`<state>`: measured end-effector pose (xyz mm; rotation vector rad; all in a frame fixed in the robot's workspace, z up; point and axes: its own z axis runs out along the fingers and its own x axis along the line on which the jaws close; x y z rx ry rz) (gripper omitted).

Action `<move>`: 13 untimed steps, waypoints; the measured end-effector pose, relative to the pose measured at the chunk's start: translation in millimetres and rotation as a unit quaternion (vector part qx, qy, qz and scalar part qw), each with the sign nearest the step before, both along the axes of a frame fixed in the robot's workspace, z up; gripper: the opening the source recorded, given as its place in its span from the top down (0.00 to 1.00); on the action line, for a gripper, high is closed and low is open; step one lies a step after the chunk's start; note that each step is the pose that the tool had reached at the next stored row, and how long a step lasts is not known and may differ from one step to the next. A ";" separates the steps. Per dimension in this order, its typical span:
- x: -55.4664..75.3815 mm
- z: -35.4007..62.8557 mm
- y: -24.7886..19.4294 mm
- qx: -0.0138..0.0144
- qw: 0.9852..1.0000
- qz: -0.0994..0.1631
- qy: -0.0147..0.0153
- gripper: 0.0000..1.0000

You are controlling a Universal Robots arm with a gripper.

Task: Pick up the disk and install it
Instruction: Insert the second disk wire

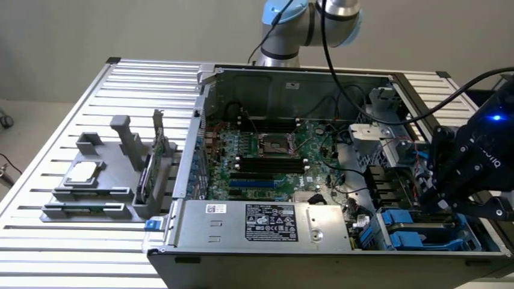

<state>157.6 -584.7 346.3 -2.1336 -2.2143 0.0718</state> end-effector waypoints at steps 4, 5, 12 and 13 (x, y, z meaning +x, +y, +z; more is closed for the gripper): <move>0.7 -1.7 -2.4 0.005 1.000 0.000 0.000 0.84; 0.8 -2.1 -2.7 0.006 1.000 0.000 0.000 0.84; 1.6 -4.2 -3.6 0.012 1.000 0.000 0.000 0.84; 1.8 -4.3 -3.7 0.012 1.000 0.000 0.000 0.84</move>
